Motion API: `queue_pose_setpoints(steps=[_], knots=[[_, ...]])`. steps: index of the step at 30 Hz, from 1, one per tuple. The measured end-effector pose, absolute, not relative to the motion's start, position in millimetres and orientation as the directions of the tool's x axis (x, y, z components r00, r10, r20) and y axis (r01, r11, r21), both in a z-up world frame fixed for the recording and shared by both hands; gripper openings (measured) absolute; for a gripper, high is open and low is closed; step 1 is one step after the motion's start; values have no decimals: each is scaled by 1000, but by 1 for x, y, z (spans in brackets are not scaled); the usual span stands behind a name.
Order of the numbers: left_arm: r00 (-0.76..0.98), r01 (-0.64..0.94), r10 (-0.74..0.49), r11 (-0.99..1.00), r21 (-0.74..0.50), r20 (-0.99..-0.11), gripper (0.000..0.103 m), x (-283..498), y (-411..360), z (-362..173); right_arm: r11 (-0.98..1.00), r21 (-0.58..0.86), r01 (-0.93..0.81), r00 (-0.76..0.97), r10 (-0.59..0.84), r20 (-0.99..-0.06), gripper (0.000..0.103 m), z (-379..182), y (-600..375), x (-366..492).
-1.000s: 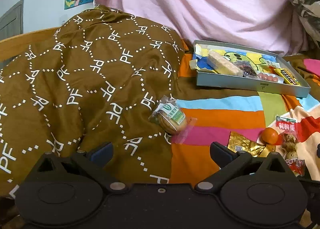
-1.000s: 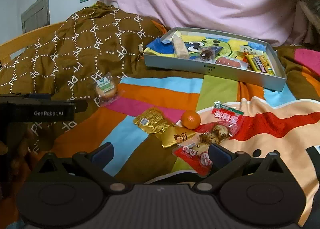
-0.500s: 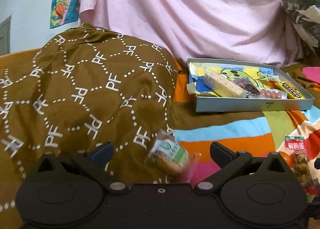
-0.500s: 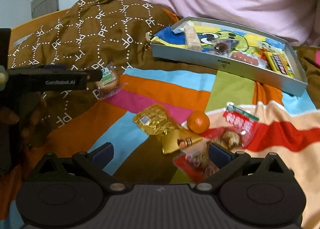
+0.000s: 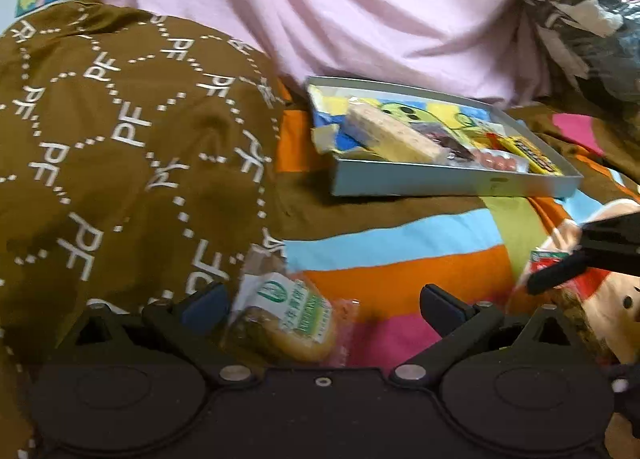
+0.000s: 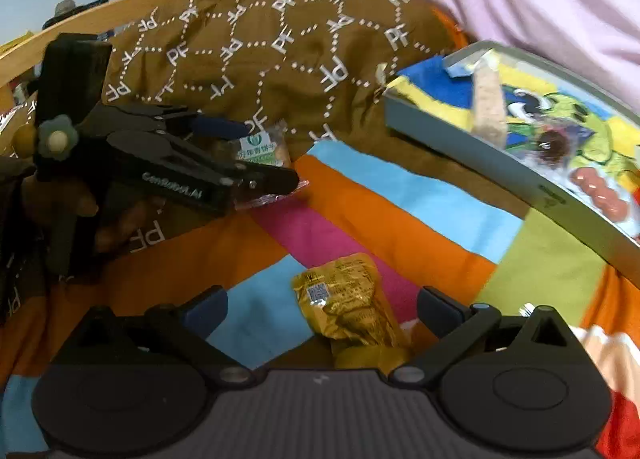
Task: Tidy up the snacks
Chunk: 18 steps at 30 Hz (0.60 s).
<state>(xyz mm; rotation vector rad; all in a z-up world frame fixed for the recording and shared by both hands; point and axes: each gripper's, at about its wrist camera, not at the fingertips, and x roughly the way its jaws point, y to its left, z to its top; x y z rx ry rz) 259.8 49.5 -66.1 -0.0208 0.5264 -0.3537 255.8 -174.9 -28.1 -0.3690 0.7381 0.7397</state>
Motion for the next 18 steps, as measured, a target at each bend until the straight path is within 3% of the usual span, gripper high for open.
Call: queue_pose_setpoints(steps=[13,18], knots=[[750,328,-414,910,-255,-515,102,272,58,-72,719,17,-695,429,433,-792,102,-56,-167,289],[738,342,-435,900,-270,-515,96,270,55,-72,722,28,-691,426,439,-791,100,-57,-168,274]])
